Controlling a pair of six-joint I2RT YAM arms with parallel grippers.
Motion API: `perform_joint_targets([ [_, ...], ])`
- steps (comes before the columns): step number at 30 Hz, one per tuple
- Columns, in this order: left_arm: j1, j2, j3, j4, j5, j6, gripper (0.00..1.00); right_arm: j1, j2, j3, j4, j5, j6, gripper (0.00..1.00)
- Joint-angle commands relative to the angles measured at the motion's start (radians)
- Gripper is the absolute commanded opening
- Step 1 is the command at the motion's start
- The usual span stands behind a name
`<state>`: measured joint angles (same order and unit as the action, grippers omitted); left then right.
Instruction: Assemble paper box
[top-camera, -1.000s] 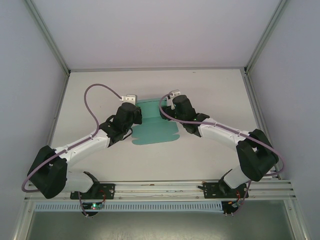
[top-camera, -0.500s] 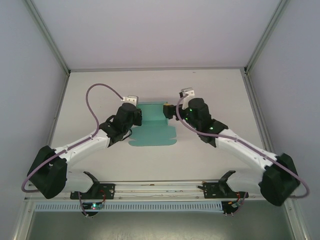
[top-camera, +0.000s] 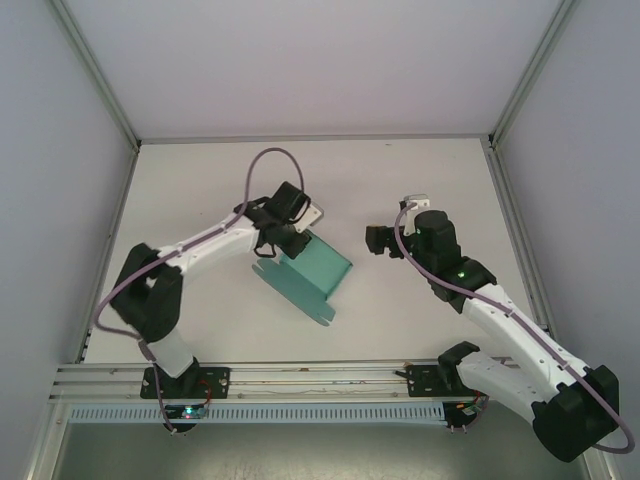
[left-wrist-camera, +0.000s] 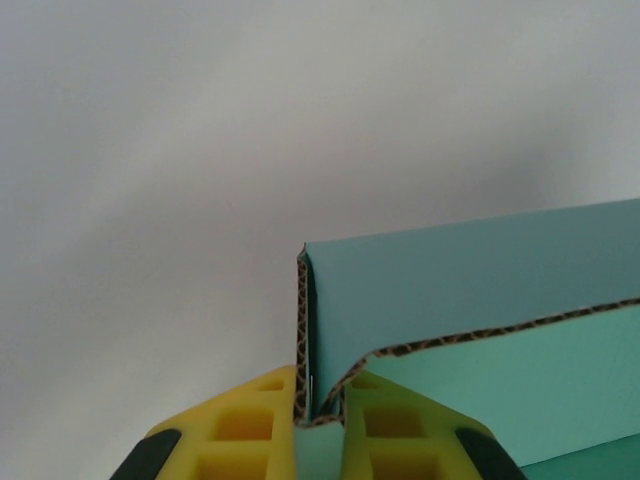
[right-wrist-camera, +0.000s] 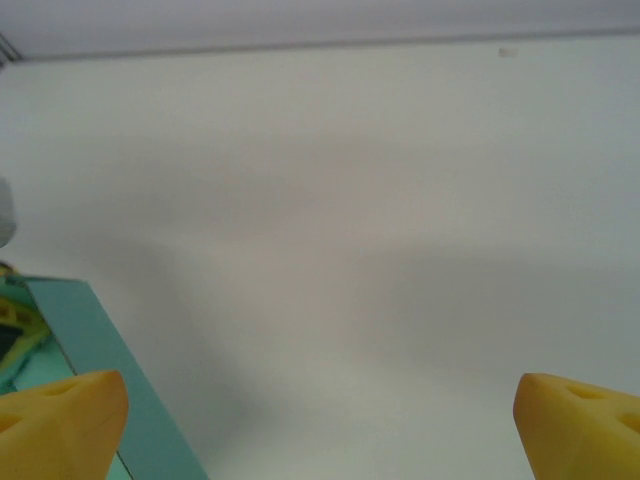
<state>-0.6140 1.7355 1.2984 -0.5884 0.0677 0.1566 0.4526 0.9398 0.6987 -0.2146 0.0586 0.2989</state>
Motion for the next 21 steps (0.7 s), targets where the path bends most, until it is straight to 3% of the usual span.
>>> perform_joint_targets([
  [1, -0.042, 0.122, 0.144, -0.206, -0.063, 0.201, 0.00, -0.021, -0.001, -0.020, -0.046, -0.063, -0.033, 0.99],
  [6, -0.072, 0.325, 0.360, -0.340, -0.067, 0.362, 0.00, -0.066, 0.019, -0.024, -0.049, -0.085, -0.042, 0.99],
  [14, -0.080, 0.508, 0.554, -0.388, 0.010, 0.526, 0.15, -0.110, 0.043, -0.042, -0.044, -0.122, -0.035, 0.99],
  [18, -0.080, 0.526, 0.635, -0.454, 0.040, 0.538, 0.47, -0.124, 0.048, -0.038, -0.058, -0.140, -0.036, 0.99],
  [21, -0.080, 0.492, 0.635, -0.446, 0.054, 0.552, 0.57, -0.129, 0.045, -0.034, -0.060, -0.145, -0.039, 0.98],
])
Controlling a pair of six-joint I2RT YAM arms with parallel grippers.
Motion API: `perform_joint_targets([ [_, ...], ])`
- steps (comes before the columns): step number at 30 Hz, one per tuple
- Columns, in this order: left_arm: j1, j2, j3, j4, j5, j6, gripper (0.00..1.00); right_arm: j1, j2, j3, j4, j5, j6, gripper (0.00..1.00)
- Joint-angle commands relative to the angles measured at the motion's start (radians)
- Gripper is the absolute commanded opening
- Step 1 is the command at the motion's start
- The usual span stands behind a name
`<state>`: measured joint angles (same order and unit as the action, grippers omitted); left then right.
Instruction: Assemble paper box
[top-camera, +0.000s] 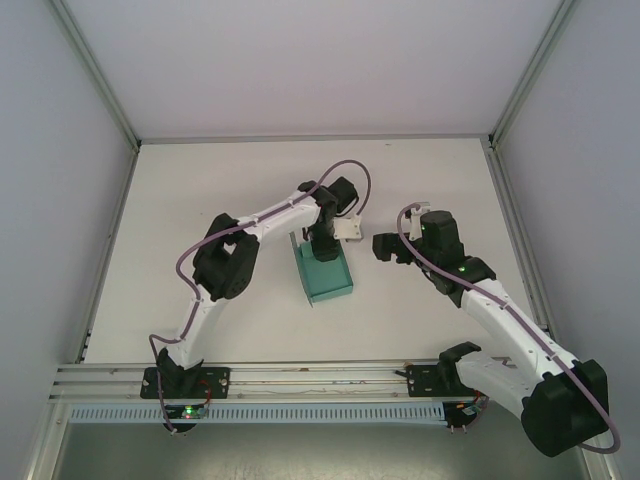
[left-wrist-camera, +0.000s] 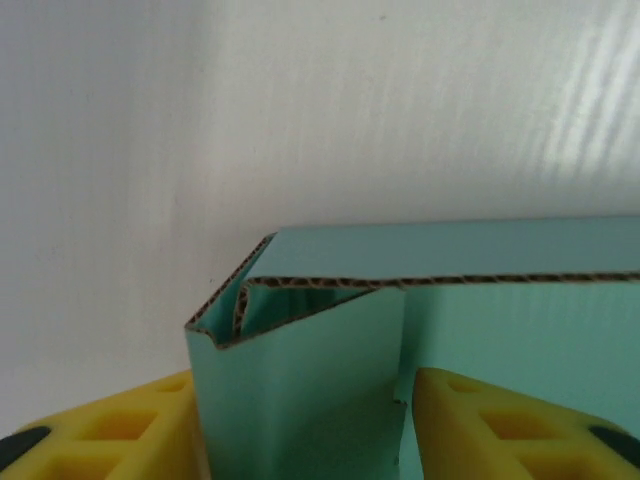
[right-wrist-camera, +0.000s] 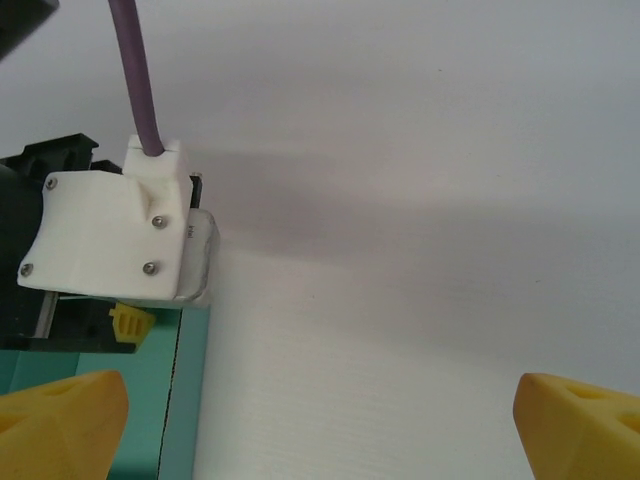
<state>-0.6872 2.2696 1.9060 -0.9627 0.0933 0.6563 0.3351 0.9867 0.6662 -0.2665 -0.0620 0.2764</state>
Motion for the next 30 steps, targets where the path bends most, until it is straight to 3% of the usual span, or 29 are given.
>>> perform_joint_targets([
  [1, -0.007, -0.049, 0.029, -0.071, 0.029, 0.053, 0.58, -0.014, -0.003, -0.003, -0.008, -0.028, -0.019, 0.98],
  [8, -0.003, -0.101, 0.036, -0.088, 0.064, 0.040, 0.65, -0.021, 0.001, 0.004, 0.000, -0.073, -0.065, 0.98],
  [10, 0.003, -0.141, 0.021, -0.070, 0.107, 0.025, 0.73, -0.022, 0.011, 0.012, 0.006, -0.084, -0.094, 0.99],
  [11, 0.011, -0.170, 0.012, -0.049, 0.139, 0.006, 0.96, -0.022, 0.017, 0.015, 0.017, -0.100, -0.121, 0.98],
  [12, 0.022, -0.201, -0.001, -0.026, 0.176, -0.019, 1.00, -0.024, 0.025, 0.016, 0.031, -0.116, -0.146, 0.99],
  [15, 0.060, -0.347, -0.110, 0.145, 0.265, -0.146, 1.00, -0.026, 0.069, 0.037, 0.100, -0.193, -0.236, 0.99],
  [18, 0.090, -0.538, -0.301, 0.417, 0.160, -0.354, 1.00, -0.025, 0.163, 0.100, 0.142, -0.274, -0.357, 0.99],
  [21, 0.114, -0.710, -0.479, 0.581, -0.102, -0.595, 1.00, -0.025, 0.309, 0.214, 0.136, -0.397, -0.532, 0.98],
  [23, 0.158, -0.810, -0.592, 0.587, -0.239, -0.780, 1.00, -0.016, 0.431, 0.328, 0.087, -0.502, -0.653, 0.98],
  [26, 0.262, -0.941, -0.797, 0.571, -0.242, -0.991, 1.00, 0.023, 0.626, 0.561, -0.130, -0.585, -0.909, 0.93],
  [30, 0.308, -1.091, -1.048, 0.602, -0.223, -1.084, 1.00, 0.097, 0.852, 0.842, -0.500, -0.524, -1.246, 0.90],
])
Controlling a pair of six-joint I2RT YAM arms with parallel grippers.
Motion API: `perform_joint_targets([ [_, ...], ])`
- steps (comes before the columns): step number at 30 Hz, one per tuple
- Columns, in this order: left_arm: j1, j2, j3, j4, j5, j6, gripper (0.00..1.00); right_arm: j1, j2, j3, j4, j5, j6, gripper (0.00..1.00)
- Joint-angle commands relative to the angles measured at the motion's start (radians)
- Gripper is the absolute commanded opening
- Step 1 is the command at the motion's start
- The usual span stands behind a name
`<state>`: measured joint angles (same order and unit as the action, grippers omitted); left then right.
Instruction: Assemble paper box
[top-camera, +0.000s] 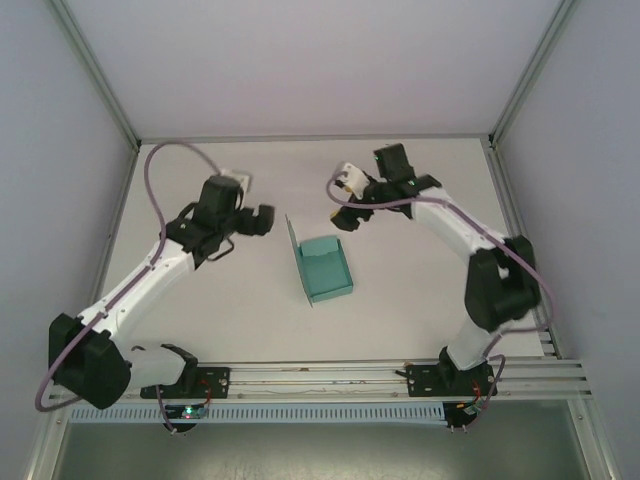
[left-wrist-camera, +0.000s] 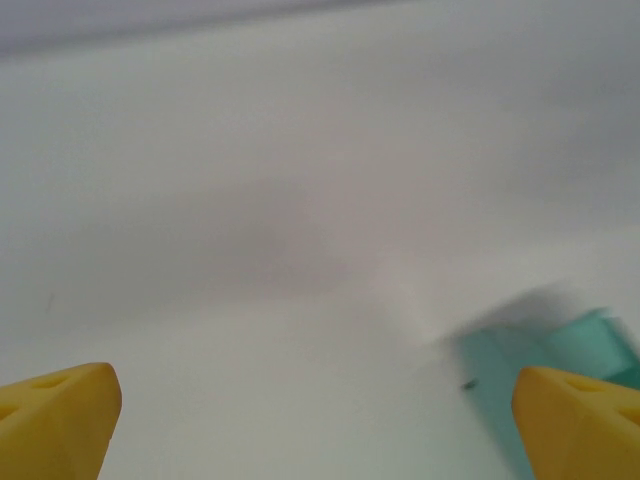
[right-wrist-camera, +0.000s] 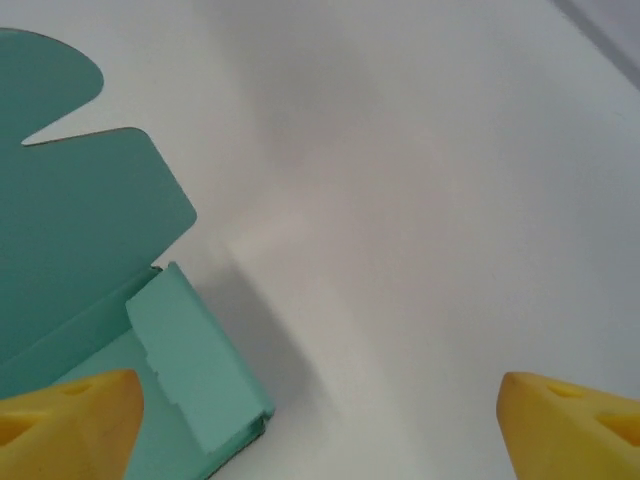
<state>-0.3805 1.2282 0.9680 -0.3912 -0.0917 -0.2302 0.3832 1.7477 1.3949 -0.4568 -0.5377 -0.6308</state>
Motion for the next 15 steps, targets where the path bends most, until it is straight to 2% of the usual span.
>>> perform_joint_targets([
  [1, 0.002, -0.084, -0.159, 0.031, -0.032, -0.216, 1.00, 0.061, 0.143, 0.175, -0.368, -0.028, -0.379, 0.89],
  [6, 0.003, -0.208, -0.313, 0.057, -0.052, -0.265, 1.00, 0.103, 0.340, 0.395, -0.521, 0.030, -0.454, 0.83],
  [15, 0.002, -0.286, -0.345, 0.007, -0.081, -0.249, 1.00, 0.145, 0.555, 0.614, -0.656, 0.157, -0.485, 0.66],
])
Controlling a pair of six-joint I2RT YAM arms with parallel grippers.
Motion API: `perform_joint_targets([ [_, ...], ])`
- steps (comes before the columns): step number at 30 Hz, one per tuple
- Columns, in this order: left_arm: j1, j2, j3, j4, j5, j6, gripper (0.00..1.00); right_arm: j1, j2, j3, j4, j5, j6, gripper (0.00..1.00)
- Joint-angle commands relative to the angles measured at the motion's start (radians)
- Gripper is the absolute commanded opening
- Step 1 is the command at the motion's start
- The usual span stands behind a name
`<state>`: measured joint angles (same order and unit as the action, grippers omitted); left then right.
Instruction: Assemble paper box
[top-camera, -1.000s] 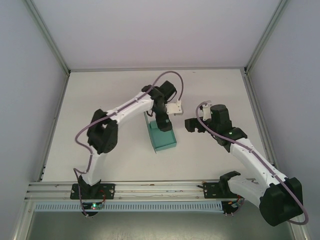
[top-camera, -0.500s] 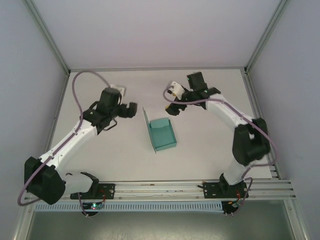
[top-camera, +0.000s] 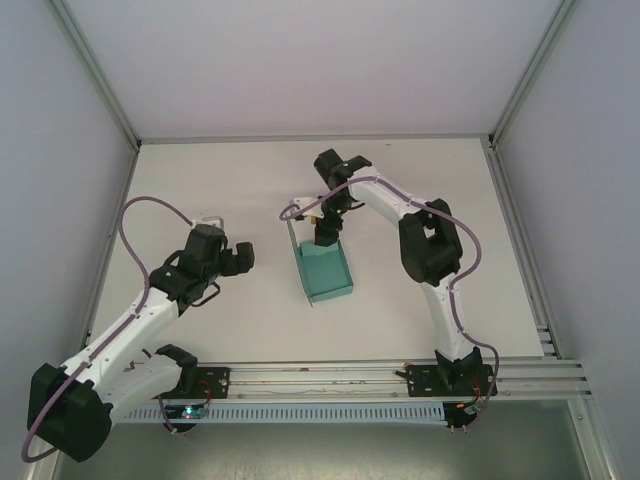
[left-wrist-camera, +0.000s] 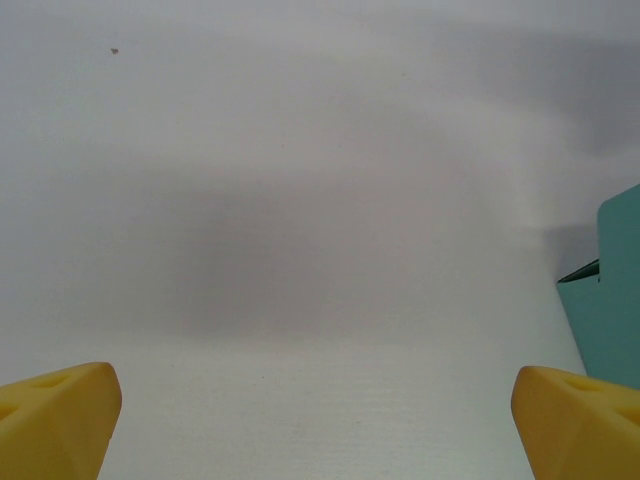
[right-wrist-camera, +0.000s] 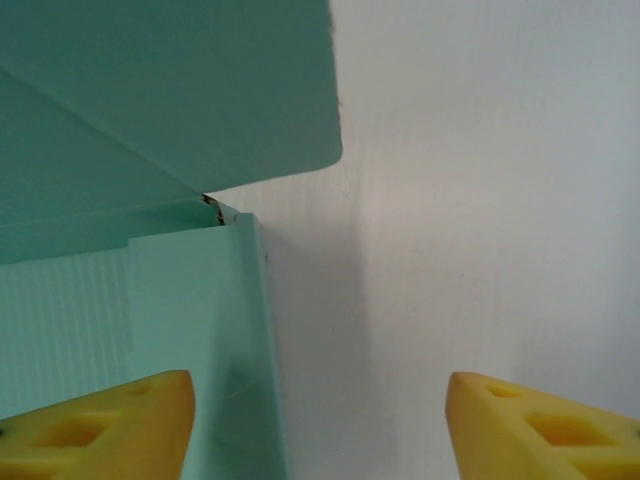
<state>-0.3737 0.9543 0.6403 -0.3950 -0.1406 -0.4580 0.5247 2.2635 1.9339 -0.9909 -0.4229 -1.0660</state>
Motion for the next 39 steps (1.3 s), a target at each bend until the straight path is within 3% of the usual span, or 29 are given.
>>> perform_joint_targets([
  [1, -0.004, -0.014, -0.020, 0.013, -0.028, -0.018, 1.00, 0.004, 0.058, 0.101, -0.154, 0.043, -0.059, 0.66],
  [10, -0.004, 0.000, -0.031, 0.040, -0.010, 0.000, 1.00, 0.002, 0.099, 0.116, -0.220, 0.035, -0.085, 0.66],
  [28, -0.003, 0.014, -0.028, 0.028, -0.027, 0.031, 1.00, 0.045, 0.093, -0.016, -0.087, 0.144, -0.014, 0.55],
  [33, -0.004, 0.023, -0.024, 0.024, -0.030, 0.027, 1.00, 0.063, 0.076, -0.061, 0.009, 0.185, 0.034, 0.38],
  [37, -0.004, 0.027, -0.024, 0.024, -0.025, 0.025, 1.00, 0.074, 0.073, -0.098, 0.073, 0.221, 0.076, 0.09],
  [39, -0.004, 0.028, -0.025, 0.024, -0.028, 0.021, 1.00, 0.075, 0.071, -0.114, 0.097, 0.233, 0.097, 0.05],
])
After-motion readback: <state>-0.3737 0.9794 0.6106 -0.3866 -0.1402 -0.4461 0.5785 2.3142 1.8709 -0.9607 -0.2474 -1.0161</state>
